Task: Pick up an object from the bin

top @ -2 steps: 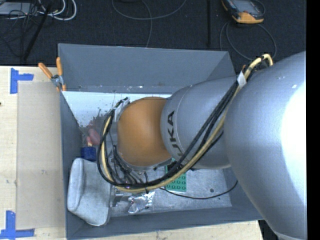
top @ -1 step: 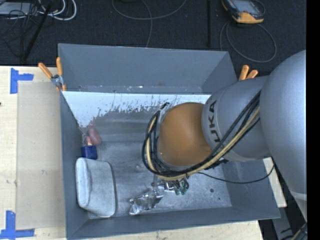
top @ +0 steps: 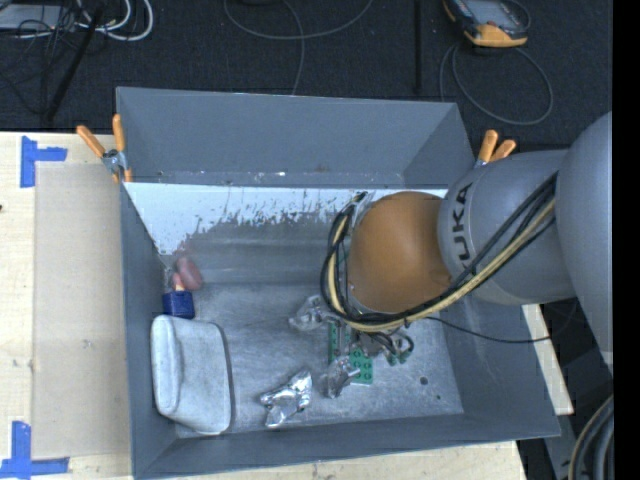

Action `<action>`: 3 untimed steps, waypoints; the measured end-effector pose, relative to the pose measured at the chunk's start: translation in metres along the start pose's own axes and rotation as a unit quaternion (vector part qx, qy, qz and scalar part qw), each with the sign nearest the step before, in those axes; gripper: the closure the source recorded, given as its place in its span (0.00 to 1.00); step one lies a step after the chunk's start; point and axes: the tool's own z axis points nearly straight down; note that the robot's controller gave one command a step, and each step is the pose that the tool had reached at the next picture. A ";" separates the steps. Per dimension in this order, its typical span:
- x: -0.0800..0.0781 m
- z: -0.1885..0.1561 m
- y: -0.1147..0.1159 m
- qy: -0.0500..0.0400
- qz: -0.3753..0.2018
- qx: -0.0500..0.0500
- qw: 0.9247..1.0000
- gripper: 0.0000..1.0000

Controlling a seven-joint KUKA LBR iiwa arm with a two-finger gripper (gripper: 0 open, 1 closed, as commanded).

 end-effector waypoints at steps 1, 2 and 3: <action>0.037 0.000 0.023 -0.004 -0.178 0.003 0.984 0.00; 0.037 -0.001 0.023 -0.001 -0.177 0.003 0.984 1.00; 0.049 -0.050 0.030 0.002 -0.153 0.002 0.988 1.00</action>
Offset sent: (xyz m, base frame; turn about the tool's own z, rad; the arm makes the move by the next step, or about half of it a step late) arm -0.0466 0.0087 -0.0035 -0.3633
